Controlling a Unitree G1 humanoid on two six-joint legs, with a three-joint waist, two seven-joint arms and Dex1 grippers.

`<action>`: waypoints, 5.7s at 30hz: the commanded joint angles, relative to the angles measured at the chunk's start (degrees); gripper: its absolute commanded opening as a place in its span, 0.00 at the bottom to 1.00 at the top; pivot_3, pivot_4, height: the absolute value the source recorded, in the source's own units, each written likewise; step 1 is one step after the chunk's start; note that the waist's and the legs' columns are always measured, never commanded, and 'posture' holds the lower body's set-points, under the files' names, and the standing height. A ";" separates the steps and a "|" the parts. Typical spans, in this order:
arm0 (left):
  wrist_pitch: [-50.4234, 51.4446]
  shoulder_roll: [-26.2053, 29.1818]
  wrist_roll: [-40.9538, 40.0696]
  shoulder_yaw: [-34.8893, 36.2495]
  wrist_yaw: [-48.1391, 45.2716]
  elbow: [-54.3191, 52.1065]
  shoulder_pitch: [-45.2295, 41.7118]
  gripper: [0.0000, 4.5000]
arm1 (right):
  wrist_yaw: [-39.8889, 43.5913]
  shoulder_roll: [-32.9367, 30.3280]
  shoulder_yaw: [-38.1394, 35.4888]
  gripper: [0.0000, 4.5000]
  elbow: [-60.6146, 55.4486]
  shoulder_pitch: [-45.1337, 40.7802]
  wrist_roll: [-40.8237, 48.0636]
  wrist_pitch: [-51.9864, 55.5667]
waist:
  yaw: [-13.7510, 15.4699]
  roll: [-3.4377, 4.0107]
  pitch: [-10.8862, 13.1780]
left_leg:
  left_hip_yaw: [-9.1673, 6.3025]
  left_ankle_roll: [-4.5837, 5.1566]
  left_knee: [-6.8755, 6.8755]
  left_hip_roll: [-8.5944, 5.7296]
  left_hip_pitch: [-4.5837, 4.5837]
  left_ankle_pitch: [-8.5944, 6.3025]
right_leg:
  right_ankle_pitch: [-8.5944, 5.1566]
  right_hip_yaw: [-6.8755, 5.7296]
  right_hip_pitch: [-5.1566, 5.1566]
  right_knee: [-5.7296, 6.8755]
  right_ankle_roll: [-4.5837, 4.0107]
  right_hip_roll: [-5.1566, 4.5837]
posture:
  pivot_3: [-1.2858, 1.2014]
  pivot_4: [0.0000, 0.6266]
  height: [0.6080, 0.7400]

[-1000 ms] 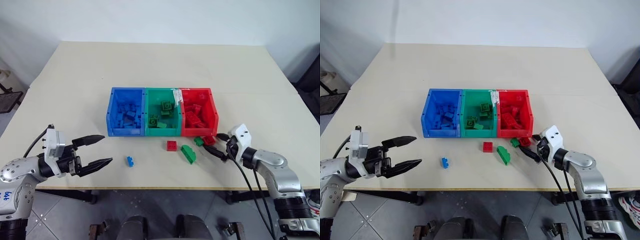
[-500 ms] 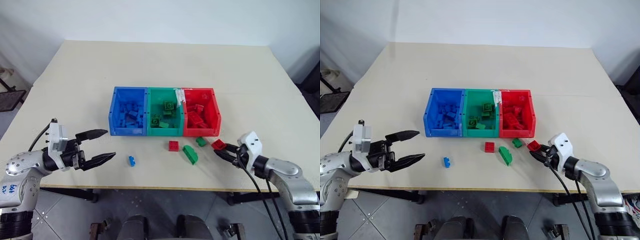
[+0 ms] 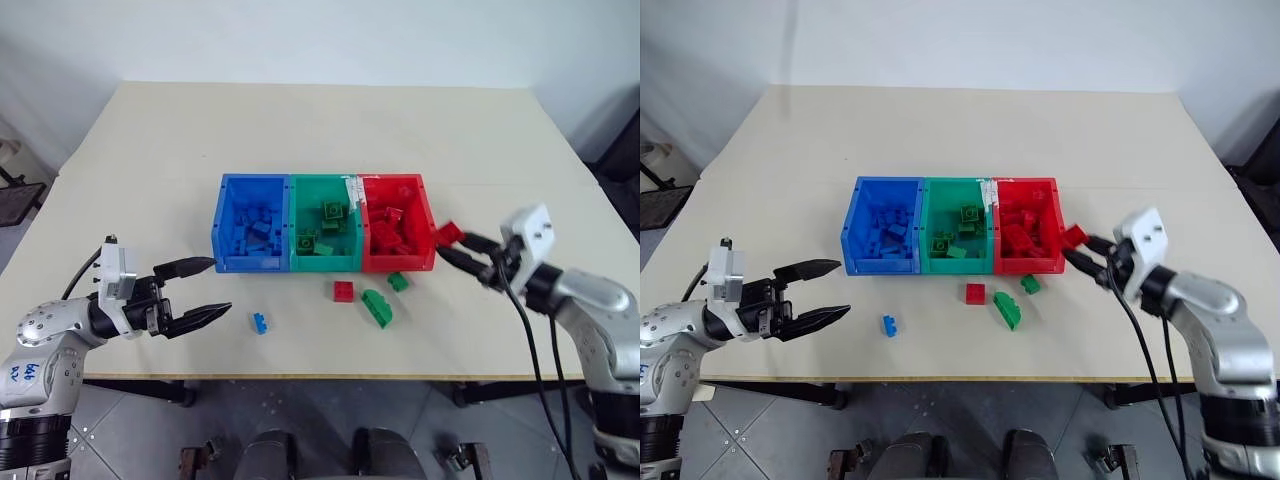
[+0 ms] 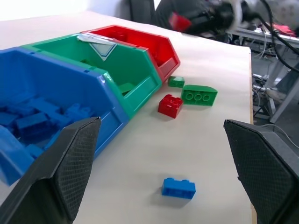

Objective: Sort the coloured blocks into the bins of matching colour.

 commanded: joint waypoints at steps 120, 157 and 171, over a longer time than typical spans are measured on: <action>-10.99 -0.15 2.57 2.65 -4.53 11.11 -1.02 1.00 | 22.45 -14.46 -6.92 0.87 -2.71 18.15 1.73 -6.09 | -0.06 -0.03 -0.01 | -0.02 0.02 -0.02 -0.14 -0.07 -0.04 | 0.00 -0.22 -0.32 0.54 0.00 -0.09 | 0.52 0.24 1.00; -11.63 0.72 -1.15 7.30 -12.13 7.04 6.28 1.00 | -1.34 9.88 9.29 0.58 10.43 12.74 -9.98 -12.11 | -0.60 -0.29 -0.19 | -0.03 0.00 0.00 0.01 0.02 -0.06 | 0.00 0.07 -0.21 0.43 -0.01 -0.10 | 0.52 0.24 1.00; -12.80 -0.03 -0.09 5.35 -11.61 9.55 4.11 1.00 | 8.55 -1.46 3.51 0.19 -10.86 16.62 3.89 -1.38 | -0.11 -0.15 -0.11 | -0.12 0.06 0.01 0.03 -0.03 -0.11 | 0.00 0.10 -0.06 0.10 -0.01 -0.24 | 0.52 0.24 1.00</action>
